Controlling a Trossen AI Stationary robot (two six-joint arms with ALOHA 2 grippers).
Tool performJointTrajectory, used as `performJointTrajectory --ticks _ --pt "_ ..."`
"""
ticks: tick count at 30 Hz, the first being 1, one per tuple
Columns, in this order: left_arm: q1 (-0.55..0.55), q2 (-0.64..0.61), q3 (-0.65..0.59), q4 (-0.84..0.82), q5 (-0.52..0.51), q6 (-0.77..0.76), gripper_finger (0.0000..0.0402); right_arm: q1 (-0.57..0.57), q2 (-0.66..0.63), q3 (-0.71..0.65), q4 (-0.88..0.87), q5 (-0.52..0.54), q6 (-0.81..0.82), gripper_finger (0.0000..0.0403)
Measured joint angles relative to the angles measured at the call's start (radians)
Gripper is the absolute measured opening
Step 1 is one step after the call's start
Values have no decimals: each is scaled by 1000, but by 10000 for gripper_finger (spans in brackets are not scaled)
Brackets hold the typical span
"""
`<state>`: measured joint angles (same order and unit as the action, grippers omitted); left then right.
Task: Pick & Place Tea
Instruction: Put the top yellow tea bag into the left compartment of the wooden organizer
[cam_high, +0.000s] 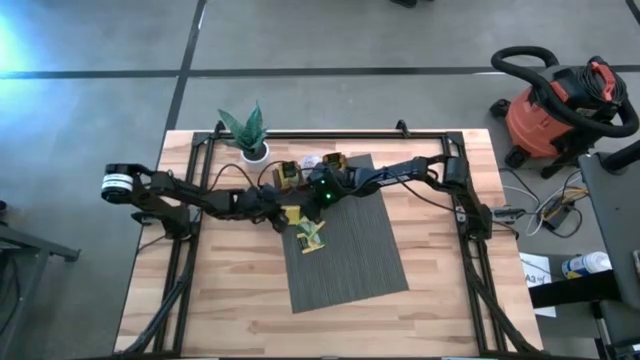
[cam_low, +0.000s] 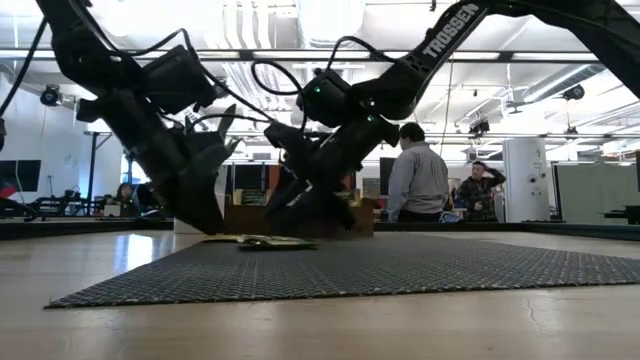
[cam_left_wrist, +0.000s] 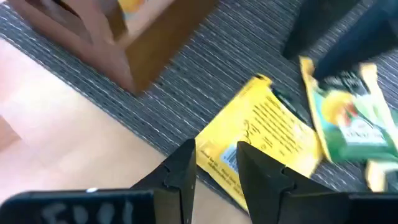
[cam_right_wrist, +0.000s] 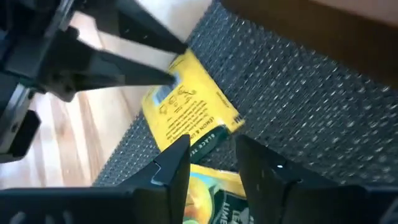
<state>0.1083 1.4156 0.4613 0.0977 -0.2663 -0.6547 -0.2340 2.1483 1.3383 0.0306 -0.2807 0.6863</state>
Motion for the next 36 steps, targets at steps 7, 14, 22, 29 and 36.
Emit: performJointTrajectory --ticks 7,14,22,29,36 --pt "-30 23 -6 70 93 -3 110 -2 23 26 -58 19 -8 142" --pt "-32 112 8 131 82 -20 110 1 25 28 -77 -8 5 145" --pt "-32 153 15 141 83 -33 110 21 18 34 -164 -61 15 143" --pt "-32 159 11 172 85 -39 110 29 13 31 -182 -109 14 139" --pt "-32 161 11 250 57 -63 110 39 16 61 -169 -117 36 132"
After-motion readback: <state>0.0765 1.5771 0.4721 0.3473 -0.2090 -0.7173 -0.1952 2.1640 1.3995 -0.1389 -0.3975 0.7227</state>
